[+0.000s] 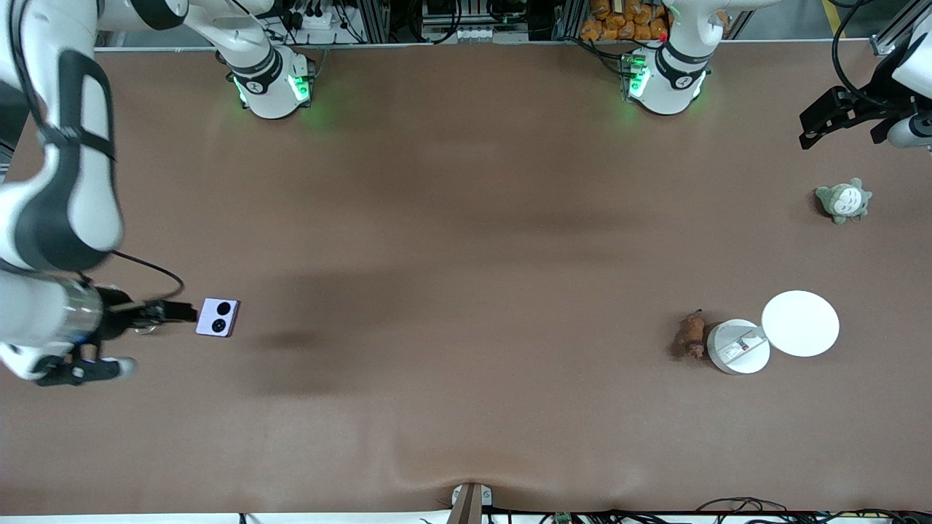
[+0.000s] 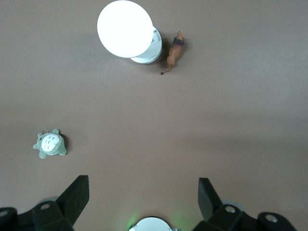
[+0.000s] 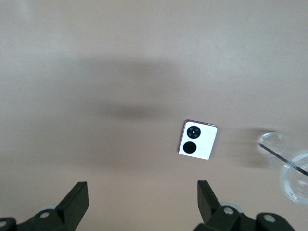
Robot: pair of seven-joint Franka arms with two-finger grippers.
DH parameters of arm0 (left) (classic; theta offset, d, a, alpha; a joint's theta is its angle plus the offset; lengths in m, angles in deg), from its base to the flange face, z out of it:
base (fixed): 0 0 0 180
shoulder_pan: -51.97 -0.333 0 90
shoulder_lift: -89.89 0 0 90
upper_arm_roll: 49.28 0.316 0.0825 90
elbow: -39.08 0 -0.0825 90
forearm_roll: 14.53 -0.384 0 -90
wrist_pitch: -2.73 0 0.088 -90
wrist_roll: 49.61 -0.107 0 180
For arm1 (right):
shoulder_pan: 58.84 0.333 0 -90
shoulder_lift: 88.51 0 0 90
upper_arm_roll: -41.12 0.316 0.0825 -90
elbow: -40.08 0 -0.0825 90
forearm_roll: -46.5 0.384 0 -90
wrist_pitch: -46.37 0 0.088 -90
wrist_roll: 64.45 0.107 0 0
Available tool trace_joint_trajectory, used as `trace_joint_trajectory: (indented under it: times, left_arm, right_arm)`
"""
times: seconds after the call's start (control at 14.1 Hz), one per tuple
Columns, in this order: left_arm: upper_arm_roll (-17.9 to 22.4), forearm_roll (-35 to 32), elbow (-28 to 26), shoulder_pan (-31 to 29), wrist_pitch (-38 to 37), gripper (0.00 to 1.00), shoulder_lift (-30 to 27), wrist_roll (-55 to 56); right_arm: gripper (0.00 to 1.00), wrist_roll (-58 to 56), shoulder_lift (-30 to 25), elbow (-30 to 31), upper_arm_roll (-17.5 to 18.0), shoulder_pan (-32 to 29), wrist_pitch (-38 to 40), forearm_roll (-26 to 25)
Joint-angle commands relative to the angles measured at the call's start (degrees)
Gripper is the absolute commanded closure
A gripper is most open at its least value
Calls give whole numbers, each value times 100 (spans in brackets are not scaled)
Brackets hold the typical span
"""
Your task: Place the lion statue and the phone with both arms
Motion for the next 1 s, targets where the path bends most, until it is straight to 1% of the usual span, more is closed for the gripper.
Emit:
trace_joint_trajectory:
  times: [0.0,0.21,0.36,0.5,0.57,0.71,0.78,0.85,0.92]
  left_arm:
    - [41,-83,-121,71,88,0,-124,-91]
    - [49,31,-51,54,97,0,-37,-91]
    - [41,198,-7,1,132,0,52,-100]
    - [49,382,-42,-8,246,0,43,-100]
    - [41,383,-50,1,246,0,34,-100]
    - [40,383,-51,1,238,0,43,-108]
    - [41,383,-24,-8,229,0,52,-134]
    - [41,383,-7,-8,220,0,61,-187]
    - [41,374,19,-8,220,0,61,-222]
  right_arm:
    - [0,-80,-485,-23,11,-53,486,-44]
    - [0,68,-1239,-15,11,-115,1304,-70]
    - [0,506,-1836,108,63,-211,1613,-44]
    - [0,579,-2512,659,117,-220,1685,-62]
    - [0,579,-2872,1054,90,-220,1624,-62]
    - [0,570,-3611,2072,64,-220,1230,-79]
    - [0,570,-3832,2469,116,-220,1106,-236]
    - [0,570,-3912,2699,291,-194,1044,-551]
    - [0,527,-3913,2710,614,-228,1078,-867]
